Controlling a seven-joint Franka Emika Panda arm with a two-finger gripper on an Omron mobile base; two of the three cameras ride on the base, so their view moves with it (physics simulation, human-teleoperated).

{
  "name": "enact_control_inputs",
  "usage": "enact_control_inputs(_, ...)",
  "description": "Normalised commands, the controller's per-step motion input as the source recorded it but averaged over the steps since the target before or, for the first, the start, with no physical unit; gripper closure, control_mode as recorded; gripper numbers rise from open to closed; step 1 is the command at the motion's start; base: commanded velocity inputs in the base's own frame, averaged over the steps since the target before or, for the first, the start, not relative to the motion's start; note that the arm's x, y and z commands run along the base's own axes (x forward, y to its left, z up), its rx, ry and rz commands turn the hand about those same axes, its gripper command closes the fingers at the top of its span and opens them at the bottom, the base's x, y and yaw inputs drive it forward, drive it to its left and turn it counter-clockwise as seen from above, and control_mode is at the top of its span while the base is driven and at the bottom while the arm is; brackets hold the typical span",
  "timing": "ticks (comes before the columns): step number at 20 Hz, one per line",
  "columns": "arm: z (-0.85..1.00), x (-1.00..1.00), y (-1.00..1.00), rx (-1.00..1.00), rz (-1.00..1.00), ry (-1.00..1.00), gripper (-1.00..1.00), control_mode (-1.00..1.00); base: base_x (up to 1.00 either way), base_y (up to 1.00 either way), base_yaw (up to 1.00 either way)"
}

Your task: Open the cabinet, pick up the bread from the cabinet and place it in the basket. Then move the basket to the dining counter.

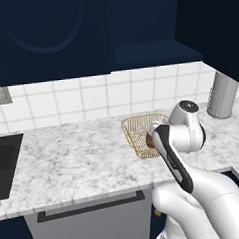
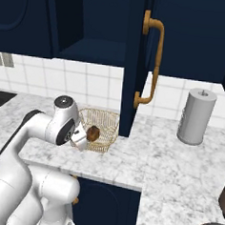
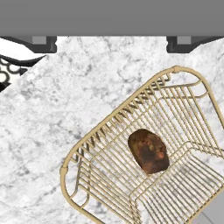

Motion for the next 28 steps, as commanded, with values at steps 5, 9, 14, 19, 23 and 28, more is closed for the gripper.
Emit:
enact_control_inputs(5,-0.45,0.00,-0.14,0.10,-0.15,0.01,-1.00,-1.00,0.00,0.00,0.00)
enact_control_inputs(9,-0.35,0.38,0.00,0.13,-0.09,0.02,-1.00,-1.00,0.00,0.00,0.00)
enact_control_inputs(14,-0.14,0.32,0.02,0.04,-0.03,0.03,-1.00,-1.00,0.00,0.00,0.00)
enact_control_inputs(19,-0.21,0.19,0.00,0.00,-0.09,0.08,-1.00,-1.00,0.00,0.00,0.00)
enact_control_inputs(23,-0.29,0.40,0.01,0.00,-0.11,0.08,-1.00,-1.00,0.00,0.00,0.00)
enact_control_inputs(28,-0.27,0.36,0.00,0.00,-0.04,0.07,-1.00,-1.00,0.00,0.00,0.00)
